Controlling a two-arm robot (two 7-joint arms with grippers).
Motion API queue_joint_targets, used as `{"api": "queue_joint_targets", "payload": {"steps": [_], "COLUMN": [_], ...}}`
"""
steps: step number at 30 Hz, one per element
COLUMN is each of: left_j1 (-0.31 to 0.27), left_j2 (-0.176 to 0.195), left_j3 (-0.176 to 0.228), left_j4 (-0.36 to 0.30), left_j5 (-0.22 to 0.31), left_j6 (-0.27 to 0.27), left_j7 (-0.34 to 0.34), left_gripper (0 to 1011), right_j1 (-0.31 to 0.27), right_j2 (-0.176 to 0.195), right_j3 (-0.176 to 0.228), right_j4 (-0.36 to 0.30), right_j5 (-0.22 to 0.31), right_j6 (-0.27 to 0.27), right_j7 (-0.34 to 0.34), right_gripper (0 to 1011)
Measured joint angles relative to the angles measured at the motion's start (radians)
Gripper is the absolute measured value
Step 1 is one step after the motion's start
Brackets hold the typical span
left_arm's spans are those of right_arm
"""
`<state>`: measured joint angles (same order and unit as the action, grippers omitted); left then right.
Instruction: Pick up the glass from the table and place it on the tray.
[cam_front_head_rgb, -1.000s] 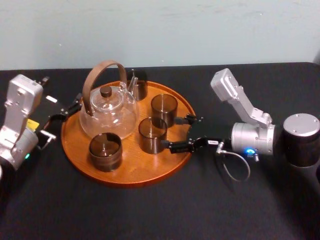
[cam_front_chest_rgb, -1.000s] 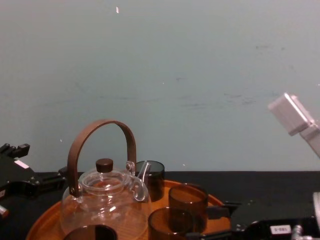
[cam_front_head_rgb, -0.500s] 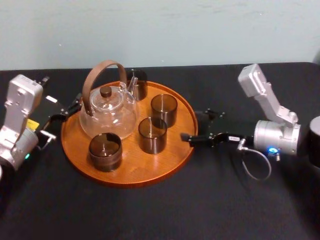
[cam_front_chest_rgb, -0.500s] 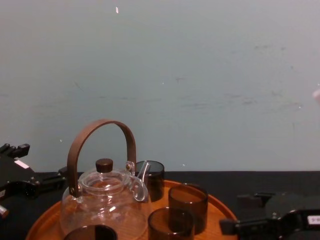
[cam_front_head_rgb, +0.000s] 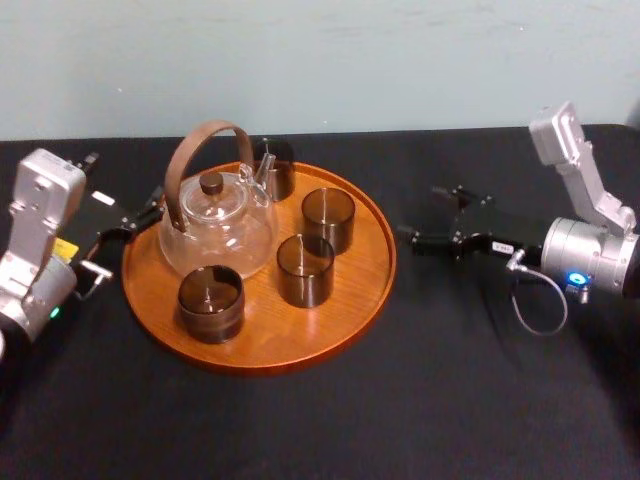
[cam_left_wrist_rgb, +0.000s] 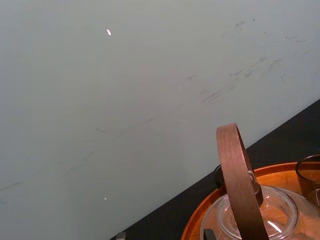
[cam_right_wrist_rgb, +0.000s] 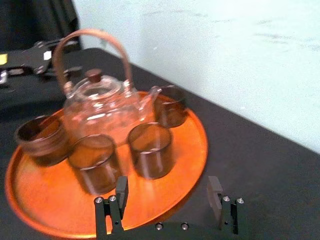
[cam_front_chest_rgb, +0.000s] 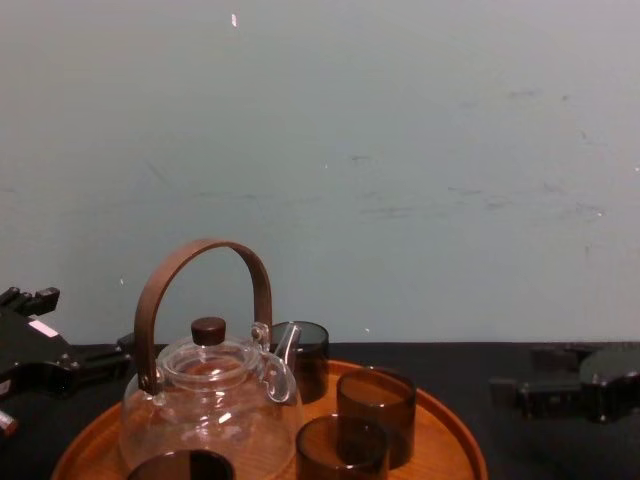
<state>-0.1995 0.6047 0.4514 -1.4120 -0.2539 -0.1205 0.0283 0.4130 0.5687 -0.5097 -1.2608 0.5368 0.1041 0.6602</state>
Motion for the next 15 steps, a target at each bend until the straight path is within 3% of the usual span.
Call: {"api": "queue_joint_targets", "payload": {"steps": [7, 15], "left_j1": [0.000, 0.000], "left_j2": [0.000, 0.000], "left_j3": [0.000, 0.000], "left_j4": [0.000, 0.000], "left_j5": [0.000, 0.000], "left_j6": [0.000, 0.000], "left_j7": [0.000, 0.000], "left_gripper": [1001, 1001], "right_j1": [0.000, -0.005], "right_j2": [-0.034, -0.120], "right_j3": [0.042, 0.106], "right_j4": [0.028, 0.084], "right_j5": [0.005, -0.018], "right_j6": [-0.022, -0.076], "right_j7": [-0.076, -0.237], "right_gripper": [1002, 1003]}}
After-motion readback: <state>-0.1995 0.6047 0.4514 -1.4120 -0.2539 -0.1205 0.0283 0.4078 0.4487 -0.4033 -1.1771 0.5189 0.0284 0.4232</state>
